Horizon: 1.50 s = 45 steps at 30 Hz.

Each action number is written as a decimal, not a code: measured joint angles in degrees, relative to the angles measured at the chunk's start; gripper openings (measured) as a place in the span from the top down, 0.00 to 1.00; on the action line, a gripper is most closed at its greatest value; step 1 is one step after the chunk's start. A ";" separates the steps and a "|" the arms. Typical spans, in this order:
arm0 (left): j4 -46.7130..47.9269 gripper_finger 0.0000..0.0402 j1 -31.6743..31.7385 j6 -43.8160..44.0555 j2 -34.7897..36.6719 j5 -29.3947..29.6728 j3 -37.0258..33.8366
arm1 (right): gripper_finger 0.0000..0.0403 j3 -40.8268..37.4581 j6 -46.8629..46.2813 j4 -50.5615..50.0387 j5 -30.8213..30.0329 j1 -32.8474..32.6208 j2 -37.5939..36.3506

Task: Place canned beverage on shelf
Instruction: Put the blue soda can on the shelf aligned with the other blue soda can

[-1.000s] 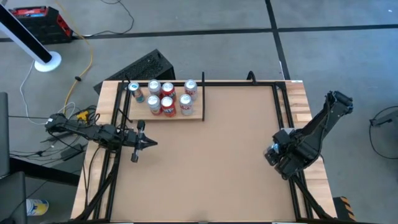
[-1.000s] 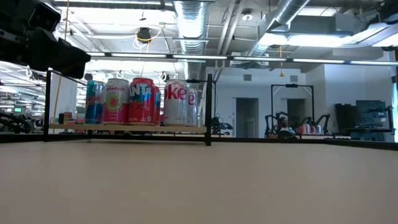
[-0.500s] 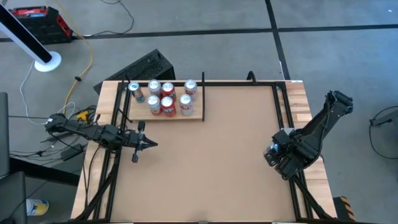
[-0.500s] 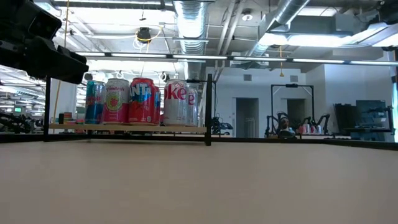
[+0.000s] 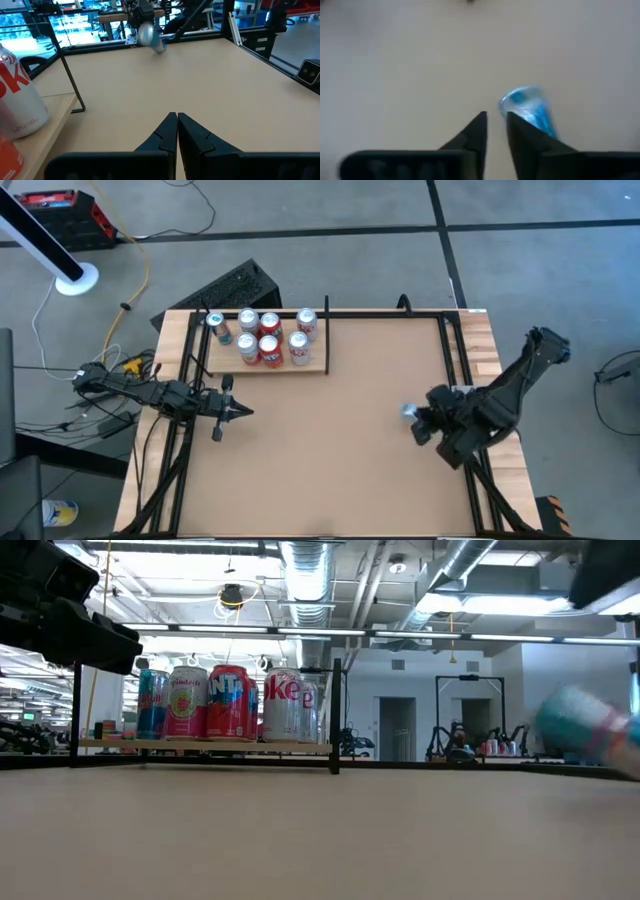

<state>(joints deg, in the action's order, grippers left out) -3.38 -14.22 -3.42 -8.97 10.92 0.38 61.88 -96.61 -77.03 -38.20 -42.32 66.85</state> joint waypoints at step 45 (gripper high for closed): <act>-0.17 1.00 0.02 -0.02 -0.26 -0.07 0.00 | 0.28 -13.18 64.94 33.38 34.84 33.44 31.61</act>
<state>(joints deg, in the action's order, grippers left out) -3.55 -14.20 -3.44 -9.24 10.85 0.38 48.71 -31.67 -43.65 -3.36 -8.88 98.46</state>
